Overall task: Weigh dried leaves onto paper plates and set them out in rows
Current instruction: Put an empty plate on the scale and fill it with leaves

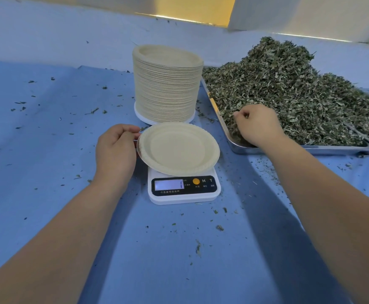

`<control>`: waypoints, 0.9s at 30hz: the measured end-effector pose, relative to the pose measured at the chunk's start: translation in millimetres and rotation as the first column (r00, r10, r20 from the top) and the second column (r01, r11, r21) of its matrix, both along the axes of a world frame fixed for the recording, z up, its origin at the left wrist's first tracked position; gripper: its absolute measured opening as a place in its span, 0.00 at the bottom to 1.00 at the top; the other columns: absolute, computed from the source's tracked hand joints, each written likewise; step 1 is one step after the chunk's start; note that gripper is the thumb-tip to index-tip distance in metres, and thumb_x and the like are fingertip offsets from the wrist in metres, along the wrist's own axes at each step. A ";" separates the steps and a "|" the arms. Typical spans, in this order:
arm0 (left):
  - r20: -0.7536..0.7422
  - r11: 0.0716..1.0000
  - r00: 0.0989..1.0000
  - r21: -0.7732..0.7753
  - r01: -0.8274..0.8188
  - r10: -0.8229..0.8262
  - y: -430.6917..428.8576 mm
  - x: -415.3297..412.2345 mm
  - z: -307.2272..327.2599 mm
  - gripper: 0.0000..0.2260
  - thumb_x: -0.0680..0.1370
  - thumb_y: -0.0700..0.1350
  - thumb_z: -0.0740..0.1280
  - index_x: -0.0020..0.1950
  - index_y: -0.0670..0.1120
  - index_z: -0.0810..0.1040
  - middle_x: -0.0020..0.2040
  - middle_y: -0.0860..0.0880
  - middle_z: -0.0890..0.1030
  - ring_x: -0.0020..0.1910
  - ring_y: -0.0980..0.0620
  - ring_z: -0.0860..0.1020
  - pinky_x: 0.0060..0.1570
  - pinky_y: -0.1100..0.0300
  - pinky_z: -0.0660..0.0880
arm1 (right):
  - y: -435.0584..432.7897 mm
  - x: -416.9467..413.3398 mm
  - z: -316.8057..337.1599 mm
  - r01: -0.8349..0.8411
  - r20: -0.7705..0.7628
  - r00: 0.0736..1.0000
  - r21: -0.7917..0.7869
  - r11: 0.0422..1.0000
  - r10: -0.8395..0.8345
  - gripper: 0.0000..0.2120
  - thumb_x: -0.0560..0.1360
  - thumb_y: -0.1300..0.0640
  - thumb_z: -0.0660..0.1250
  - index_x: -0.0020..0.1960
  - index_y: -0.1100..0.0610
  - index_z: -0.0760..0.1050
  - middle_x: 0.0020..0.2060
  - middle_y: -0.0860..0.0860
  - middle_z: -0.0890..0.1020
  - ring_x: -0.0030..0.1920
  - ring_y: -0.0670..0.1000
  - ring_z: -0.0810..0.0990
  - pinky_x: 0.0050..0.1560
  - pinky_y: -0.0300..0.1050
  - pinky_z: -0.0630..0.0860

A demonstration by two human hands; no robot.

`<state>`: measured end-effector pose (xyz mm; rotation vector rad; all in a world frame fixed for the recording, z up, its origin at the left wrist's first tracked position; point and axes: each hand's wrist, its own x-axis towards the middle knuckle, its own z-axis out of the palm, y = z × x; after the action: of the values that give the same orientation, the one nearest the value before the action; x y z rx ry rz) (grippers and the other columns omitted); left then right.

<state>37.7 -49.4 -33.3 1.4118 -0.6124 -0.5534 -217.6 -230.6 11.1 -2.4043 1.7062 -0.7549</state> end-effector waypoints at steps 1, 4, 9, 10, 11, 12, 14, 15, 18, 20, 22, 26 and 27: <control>0.001 1.000 1.000 -0.002 0.001 -0.001 0.3 0.0 0.1 0.13 0.74 0.40 0.60 0.43 0.52 0.84 0.39 0.56 0.85 0.40 0.55 0.82 0.43 0.57 0.78 | -1.1 -0.7 1.3 0.005 0.018 1.000 -0.004 1.000 -0.005 0.21 0.82 0.47 0.61 0.42 0.62 0.78 0.34 0.60 0.81 0.35 0.60 0.79 0.36 0.47 0.76; 0.004 1.000 1.000 0.000 0.010 -0.010 1.2 -0.4 0.4 0.12 0.72 0.43 0.61 0.42 0.53 0.84 0.40 0.56 0.86 0.41 0.54 0.82 0.45 0.55 0.78 | -2.8 -0.4 2.4 -0.017 -0.078 0.997 0.106 0.994 0.025 0.20 0.82 0.47 0.62 0.44 0.62 0.80 0.38 0.60 0.83 0.35 0.57 0.78 0.34 0.44 0.73; 0.001 1.000 1.000 0.005 0.005 -0.005 1.5 0.4 0.2 0.14 0.73 0.42 0.59 0.43 0.52 0.84 0.41 0.54 0.86 0.43 0.54 0.83 0.47 0.54 0.79 | -3.6 -1.3 0.8 -0.012 0.013 1.000 0.057 0.998 0.011 0.09 0.81 0.48 0.64 0.58 0.48 0.77 0.41 0.45 0.79 0.38 0.47 0.77 0.40 0.45 0.71; 0.000 1.000 1.000 0.009 0.004 -0.004 1.8 0.6 0.8 0.14 0.72 0.43 0.58 0.43 0.52 0.84 0.41 0.54 0.86 0.43 0.54 0.83 0.47 0.55 0.79 | -2.9 -1.1 -0.2 -0.024 0.017 1.000 0.059 0.998 0.023 0.10 0.81 0.48 0.64 0.61 0.47 0.77 0.42 0.44 0.79 0.39 0.46 0.77 0.42 0.44 0.71; -0.001 1.000 1.000 0.010 0.006 -0.006 1.8 0.6 1.3 0.14 0.72 0.43 0.58 0.43 0.52 0.84 0.41 0.54 0.86 0.43 0.54 0.83 0.47 0.54 0.80 | -3.0 -1.9 -1.7 -0.025 0.042 0.999 0.020 1.000 0.024 0.10 0.80 0.48 0.65 0.60 0.47 0.77 0.42 0.43 0.79 0.39 0.45 0.77 0.42 0.44 0.71; -0.003 1.000 1.000 0.010 0.009 -0.009 2.0 0.3 1.5 0.14 0.71 0.44 0.58 0.43 0.52 0.84 0.41 0.54 0.86 0.43 0.54 0.83 0.47 0.55 0.80 | -2.9 -2.8 -2.3 -0.008 0.086 0.996 -0.046 0.999 0.012 0.08 0.80 0.49 0.64 0.57 0.47 0.78 0.41 0.41 0.79 0.38 0.44 0.77 0.40 0.43 0.71; -0.007 1.000 1.000 0.010 0.011 -0.011 2.3 -0.7 1.4 0.14 0.71 0.44 0.58 0.43 0.52 0.84 0.41 0.54 0.86 0.43 0.54 0.83 0.46 0.55 0.79 | -0.8 -3.5 -0.7 0.024 0.110 0.994 -0.088 0.996 -0.014 0.04 0.79 0.49 0.64 0.48 0.47 0.77 0.38 0.40 0.78 0.37 0.44 0.77 0.35 0.41 0.69; -0.005 1.000 1.000 0.012 0.011 -0.011 2.2 -1.0 1.4 0.14 0.71 0.44 0.58 0.43 0.52 0.84 0.41 0.54 0.86 0.43 0.54 0.83 0.46 0.55 0.79 | 0.5 -2.6 -1.0 0.016 0.060 0.998 -0.061 0.998 -0.012 0.05 0.79 0.50 0.65 0.45 0.48 0.77 0.37 0.42 0.79 0.36 0.45 0.77 0.34 0.40 0.69; 0.009 1.000 1.000 0.011 0.017 -0.017 1.5 -1.5 0.4 0.14 0.73 0.43 0.59 0.42 0.53 0.84 0.41 0.54 0.86 0.43 0.53 0.82 0.46 0.55 0.78 | 4.6 -1.3 -3.0 0.006 -0.011 1.000 -0.039 0.999 -0.006 0.08 0.79 0.50 0.65 0.43 0.51 0.79 0.35 0.45 0.79 0.35 0.49 0.77 0.36 0.43 0.70; 0.020 1.000 1.000 0.009 0.009 -0.009 0.8 -1.1 -0.8 0.14 0.75 0.41 0.59 0.42 0.52 0.84 0.41 0.53 0.86 0.43 0.54 0.82 0.45 0.56 0.77 | 10.3 -0.2 1.2 0.025 0.071 0.997 -0.105 0.994 -0.017 0.09 0.79 0.50 0.65 0.44 0.52 0.80 0.34 0.45 0.79 0.36 0.51 0.77 0.38 0.43 0.71; 0.031 1.000 1.000 0.008 0.006 -0.006 -0.1 -0.7 -1.2 0.15 0.76 0.40 0.59 0.42 0.52 0.84 0.41 0.53 0.86 0.42 0.55 0.82 0.43 0.57 0.77 | 18.5 5.0 10.7 0.014 0.143 0.990 -0.180 0.984 0.012 0.10 0.80 0.49 0.64 0.44 0.52 0.79 0.35 0.45 0.79 0.35 0.48 0.77 0.38 0.43 0.72; 0.035 1.000 0.999 0.006 0.014 -0.014 0.7 -1.2 -0.1 0.15 0.75 0.40 0.59 0.41 0.53 0.84 0.43 0.51 0.86 0.43 0.53 0.82 0.45 0.55 0.77 | 43.7 32.7 34.2 -0.129 0.268 0.937 -0.330 0.935 0.224 0.09 0.80 0.51 0.65 0.47 0.53 0.81 0.38 0.44 0.81 0.38 0.45 0.78 0.44 0.44 0.77; 0.034 1.000 0.999 0.003 0.015 -0.015 1.8 -1.4 0.0 0.15 0.75 0.40 0.59 0.41 0.53 0.84 0.44 0.50 0.86 0.43 0.52 0.81 0.45 0.55 0.78 | 51.3 42.1 39.8 -0.170 0.288 0.915 -0.358 0.918 0.282 0.09 0.79 0.52 0.65 0.47 0.54 0.82 0.39 0.44 0.82 0.39 0.44 0.78 0.45 0.43 0.77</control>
<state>36.3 -47.6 -33.4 1.4232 -0.6502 -0.5430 -175.6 -179.2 50.9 -2.4282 1.2198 -1.4064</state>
